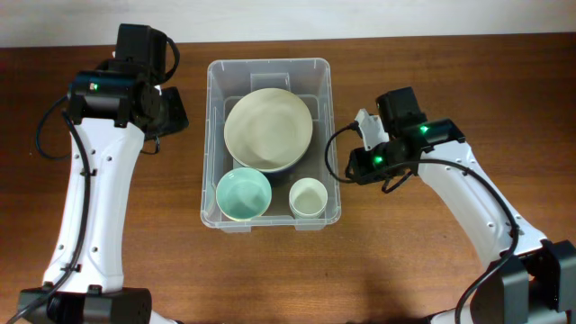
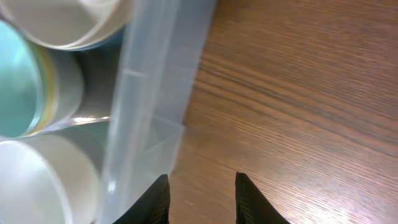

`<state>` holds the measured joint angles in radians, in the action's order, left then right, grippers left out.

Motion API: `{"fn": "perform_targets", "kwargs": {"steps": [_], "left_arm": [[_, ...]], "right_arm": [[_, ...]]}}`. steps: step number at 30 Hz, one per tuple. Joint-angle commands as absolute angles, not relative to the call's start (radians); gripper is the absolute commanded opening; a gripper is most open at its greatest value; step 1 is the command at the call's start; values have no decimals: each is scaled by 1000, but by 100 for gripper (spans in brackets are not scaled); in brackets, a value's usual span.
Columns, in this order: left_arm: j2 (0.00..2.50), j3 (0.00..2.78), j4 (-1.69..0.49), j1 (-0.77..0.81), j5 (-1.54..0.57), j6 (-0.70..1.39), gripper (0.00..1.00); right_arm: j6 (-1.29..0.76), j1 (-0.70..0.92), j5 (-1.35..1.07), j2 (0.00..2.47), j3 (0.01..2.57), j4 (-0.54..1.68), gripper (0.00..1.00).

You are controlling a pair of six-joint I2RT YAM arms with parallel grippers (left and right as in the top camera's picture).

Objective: Pack container

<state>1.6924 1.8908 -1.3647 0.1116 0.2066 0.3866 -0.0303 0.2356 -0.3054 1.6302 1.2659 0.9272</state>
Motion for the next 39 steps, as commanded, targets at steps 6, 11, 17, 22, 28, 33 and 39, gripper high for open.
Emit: {"fn": "perform_targets", "kwargs": {"steps": [6,11,17,22,28,33,39], "left_arm": [[1682,1899,-1362,108,206,396,37],[1682,1899,-1362,108,206,396,37],[1682,1899,-1362,108,206,396,37],[1682,1899,-1363,108,206,396,37],[1682,1899,-1363,108,206,396,37],[1682,1899,-1363,108,206,396,37],[1682,1899,-1362,108,206,396,37]], "right_arm": [[-3,242,-228,1485,1300,944,31],[-3,247,-256,1452,1300,967,32],[-4,316,-276,1469,1300,958,33],[-4,340,-276,1502,1299,951,35],[-4,340,-275,1589,1299,950,35],[-4,340,-246,1627,1299,949,35],[-4,340,-247,1630,1299,946,36]]}}
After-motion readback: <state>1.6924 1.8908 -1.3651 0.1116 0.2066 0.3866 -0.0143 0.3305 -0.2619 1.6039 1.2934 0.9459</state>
